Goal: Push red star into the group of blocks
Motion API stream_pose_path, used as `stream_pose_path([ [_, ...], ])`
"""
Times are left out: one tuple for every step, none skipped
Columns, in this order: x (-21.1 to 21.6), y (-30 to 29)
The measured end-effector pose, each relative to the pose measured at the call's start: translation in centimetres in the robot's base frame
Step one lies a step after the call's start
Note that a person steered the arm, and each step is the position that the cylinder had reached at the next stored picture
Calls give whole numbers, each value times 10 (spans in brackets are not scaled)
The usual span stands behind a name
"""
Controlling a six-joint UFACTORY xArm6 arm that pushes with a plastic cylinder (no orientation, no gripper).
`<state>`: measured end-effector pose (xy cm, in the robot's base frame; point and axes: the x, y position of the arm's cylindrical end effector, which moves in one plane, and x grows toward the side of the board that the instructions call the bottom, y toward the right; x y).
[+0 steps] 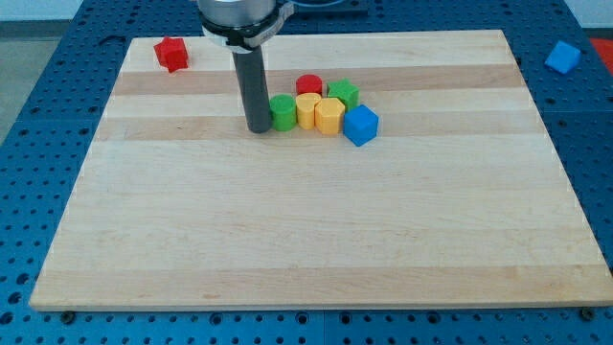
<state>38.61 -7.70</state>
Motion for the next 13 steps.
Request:
stream_pose_path([
  [6, 0],
  [13, -38],
  [-9, -96],
  [-30, -173],
  [-94, -200],
  [-149, -206],
  [-169, -193],
  [-168, -125],
  [-136, -117],
  [-105, -118],
  [-96, -104],
  [-96, -105],
  [-121, -112],
])
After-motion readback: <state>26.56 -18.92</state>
